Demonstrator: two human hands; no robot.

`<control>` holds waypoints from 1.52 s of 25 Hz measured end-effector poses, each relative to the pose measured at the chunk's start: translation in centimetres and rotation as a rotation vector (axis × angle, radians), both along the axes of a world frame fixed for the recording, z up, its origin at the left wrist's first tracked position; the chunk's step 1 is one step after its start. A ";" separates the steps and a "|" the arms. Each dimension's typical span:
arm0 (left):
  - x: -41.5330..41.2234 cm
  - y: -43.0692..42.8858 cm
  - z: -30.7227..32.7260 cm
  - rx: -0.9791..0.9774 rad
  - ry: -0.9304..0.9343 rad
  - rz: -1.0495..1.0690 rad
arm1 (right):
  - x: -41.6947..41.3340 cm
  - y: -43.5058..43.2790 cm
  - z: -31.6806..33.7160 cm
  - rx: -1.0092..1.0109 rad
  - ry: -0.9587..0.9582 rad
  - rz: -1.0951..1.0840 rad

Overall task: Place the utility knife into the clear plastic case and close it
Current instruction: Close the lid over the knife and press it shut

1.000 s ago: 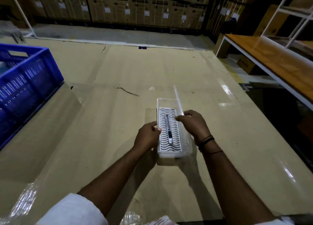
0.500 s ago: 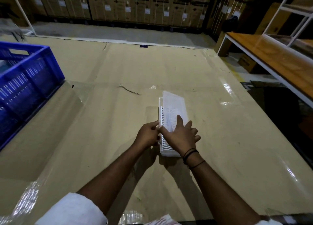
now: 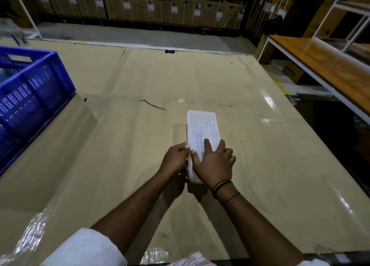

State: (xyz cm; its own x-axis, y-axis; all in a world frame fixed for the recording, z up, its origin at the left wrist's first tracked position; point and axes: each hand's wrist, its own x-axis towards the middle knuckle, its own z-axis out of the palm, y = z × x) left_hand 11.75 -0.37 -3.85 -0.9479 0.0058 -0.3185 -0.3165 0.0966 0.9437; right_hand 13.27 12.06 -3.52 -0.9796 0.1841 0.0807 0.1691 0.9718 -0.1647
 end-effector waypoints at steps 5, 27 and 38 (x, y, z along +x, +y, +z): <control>1.3 2.0 -0.5 -0.462 0.203 0.038 | -0.8 2.7 0.0 -0.381 0.035 0.001; 1.3 2.7 -0.6 -0.606 0.245 -0.020 | -0.8 2.7 -1.3 -0.277 -0.020 -0.024; -5.9 2.3 1.1 -0.965 0.222 -0.235 | -8.1 3.3 0.0 -0.273 -0.073 0.039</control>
State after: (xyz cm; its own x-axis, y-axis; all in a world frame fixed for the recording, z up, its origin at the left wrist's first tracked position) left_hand 5.88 1.93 -2.79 -0.9942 0.0332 -0.1027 -0.0185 0.8850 0.4651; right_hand 5.20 15.36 -3.56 -0.9878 0.1511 -0.0373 0.1530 0.8990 -0.4105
